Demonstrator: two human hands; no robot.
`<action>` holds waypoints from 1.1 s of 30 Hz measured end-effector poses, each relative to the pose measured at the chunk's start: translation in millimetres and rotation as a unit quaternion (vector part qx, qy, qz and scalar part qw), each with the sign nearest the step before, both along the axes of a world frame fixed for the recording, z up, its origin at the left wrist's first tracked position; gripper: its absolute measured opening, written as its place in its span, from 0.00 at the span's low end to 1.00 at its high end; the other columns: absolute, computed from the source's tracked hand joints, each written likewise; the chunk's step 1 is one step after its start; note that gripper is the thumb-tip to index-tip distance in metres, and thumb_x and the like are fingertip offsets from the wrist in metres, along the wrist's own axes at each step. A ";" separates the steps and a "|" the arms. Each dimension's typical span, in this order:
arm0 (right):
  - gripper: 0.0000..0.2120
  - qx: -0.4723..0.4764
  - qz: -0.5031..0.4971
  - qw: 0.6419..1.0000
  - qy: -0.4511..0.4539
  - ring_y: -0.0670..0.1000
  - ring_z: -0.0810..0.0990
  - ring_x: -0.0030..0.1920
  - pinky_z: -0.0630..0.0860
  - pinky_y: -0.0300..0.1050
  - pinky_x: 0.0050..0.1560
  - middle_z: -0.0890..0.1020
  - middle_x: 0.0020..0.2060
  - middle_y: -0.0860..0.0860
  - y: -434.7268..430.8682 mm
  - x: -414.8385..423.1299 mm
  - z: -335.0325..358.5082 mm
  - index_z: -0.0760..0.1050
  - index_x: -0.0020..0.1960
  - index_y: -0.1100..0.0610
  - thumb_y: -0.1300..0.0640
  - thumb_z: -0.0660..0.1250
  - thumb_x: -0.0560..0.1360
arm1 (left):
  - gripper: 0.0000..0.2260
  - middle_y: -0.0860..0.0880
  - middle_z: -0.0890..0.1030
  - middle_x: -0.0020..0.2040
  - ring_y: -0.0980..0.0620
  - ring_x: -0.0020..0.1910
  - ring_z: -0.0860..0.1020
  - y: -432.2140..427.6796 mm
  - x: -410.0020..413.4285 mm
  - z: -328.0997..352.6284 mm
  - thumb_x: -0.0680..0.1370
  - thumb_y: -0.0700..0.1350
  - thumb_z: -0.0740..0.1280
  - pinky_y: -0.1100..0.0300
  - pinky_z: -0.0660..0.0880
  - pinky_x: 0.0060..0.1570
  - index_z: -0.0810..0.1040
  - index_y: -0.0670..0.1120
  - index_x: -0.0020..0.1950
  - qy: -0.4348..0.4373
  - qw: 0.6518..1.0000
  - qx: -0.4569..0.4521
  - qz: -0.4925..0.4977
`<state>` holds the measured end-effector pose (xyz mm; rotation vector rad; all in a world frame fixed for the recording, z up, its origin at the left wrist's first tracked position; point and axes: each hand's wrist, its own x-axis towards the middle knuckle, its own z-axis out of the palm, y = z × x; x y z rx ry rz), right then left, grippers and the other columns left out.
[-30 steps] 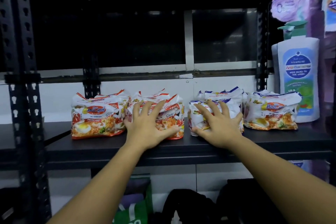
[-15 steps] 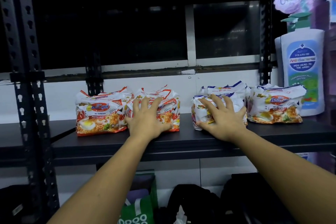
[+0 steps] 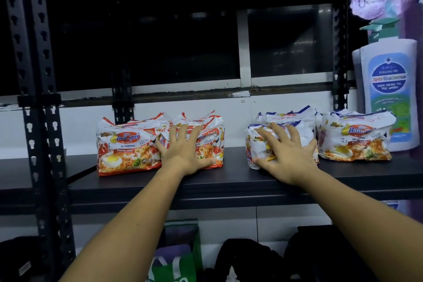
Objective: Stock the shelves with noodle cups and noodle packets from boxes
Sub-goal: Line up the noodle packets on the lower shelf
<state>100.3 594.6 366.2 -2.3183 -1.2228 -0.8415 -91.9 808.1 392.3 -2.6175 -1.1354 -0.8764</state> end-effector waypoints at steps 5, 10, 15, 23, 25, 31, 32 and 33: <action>0.36 -0.008 -0.001 1.000 0.001 0.52 0.42 0.80 0.51 0.79 0.69 0.46 0.80 0.38 -1.5 -0.7 -0.2 0.42 0.76 0.30 0.23 0.52 0.73 | 0.52 0.50 0.43 0.84 0.42 0.82 0.36 10.0 0.6 -1.1 0.67 0.79 0.65 0.26 0.40 0.73 0.43 0.64 0.82 0.012 1.000 0.004 -0.015; 0.37 -0.021 -0.005 1.000 0.007 0.52 0.41 0.80 0.51 0.79 0.69 0.45 0.81 0.38 -2.9 -3.5 1.1 0.41 0.77 0.31 0.22 0.51 0.73 | 0.52 0.50 0.40 0.84 0.41 0.81 0.33 12.6 0.3 -1.0 0.67 0.80 0.64 0.26 0.36 0.73 0.42 0.63 0.82 0.023 1.000 0.005 -0.018; 0.36 -0.023 -0.008 1.000 0.005 0.52 0.41 0.80 0.51 0.79 0.70 0.44 0.81 0.39 -5.1 -6.6 1.8 0.40 0.76 0.30 0.23 0.51 0.74 | 0.50 0.50 0.46 0.85 0.42 0.83 0.39 7.3 -2.1 0.6 0.66 0.84 0.55 0.24 0.40 0.72 0.45 0.64 0.82 0.012 0.999 0.029 -0.022; 0.37 -0.028 -0.019 0.999 0.006 0.52 0.40 0.80 0.54 0.76 0.70 0.45 0.80 0.38 -3.9 -8.2 0.5 0.38 0.76 0.30 0.22 0.43 0.70 | 0.38 0.50 0.63 0.81 0.46 0.82 0.54 16.7 19.0 46.3 0.74 0.79 0.45 0.24 0.40 0.72 0.63 0.62 0.79 -0.063 0.987 0.143 -0.021; 0.38 -0.030 -0.025 0.999 0.002 0.52 0.40 0.80 0.54 0.74 0.69 0.44 0.81 0.38 -3.5 -8.4 0.0 0.38 0.76 0.30 0.23 0.40 0.68 | 0.40 0.51 0.61 0.82 0.47 0.82 0.53 22.3 27.1 62.3 0.72 0.81 0.47 0.26 0.41 0.73 0.60 0.63 0.80 -0.033 0.991 0.113 -0.069; 0.38 -0.026 -0.019 0.999 0.005 0.51 0.39 0.80 0.53 0.73 0.70 0.43 0.80 0.37 -2.2 -5.9 -0.6 0.37 0.76 0.30 0.23 0.43 0.70 | 0.41 0.55 0.60 0.83 0.48 0.82 0.56 21.0 54.7 90.0 0.71 0.81 0.56 0.27 0.40 0.74 0.54 0.67 0.81 0.102 0.979 -0.011 -0.174; 0.37 -0.029 -0.016 0.999 0.009 0.51 0.38 0.80 0.53 0.73 0.70 0.43 0.80 0.37 -2.4 -5.7 0.0 0.37 0.77 0.30 0.23 0.45 0.72 | 0.43 0.54 0.61 0.82 0.46 0.82 0.58 20.3 58.6 88.8 0.70 0.81 0.57 0.28 0.41 0.74 0.52 0.67 0.81 0.121 0.978 -0.031 -0.167; 0.37 -0.031 -0.013 0.999 0.013 0.51 0.38 0.80 0.52 0.74 0.71 0.42 0.80 0.37 -2.8 -5.3 0.5 0.37 0.77 0.30 0.23 0.47 0.73 | 0.44 0.53 0.62 0.82 0.44 0.81 0.60 20.2 61.5 87.1 0.69 0.82 0.57 0.29 0.43 0.75 0.51 0.68 0.81 0.136 0.976 -0.050 -0.159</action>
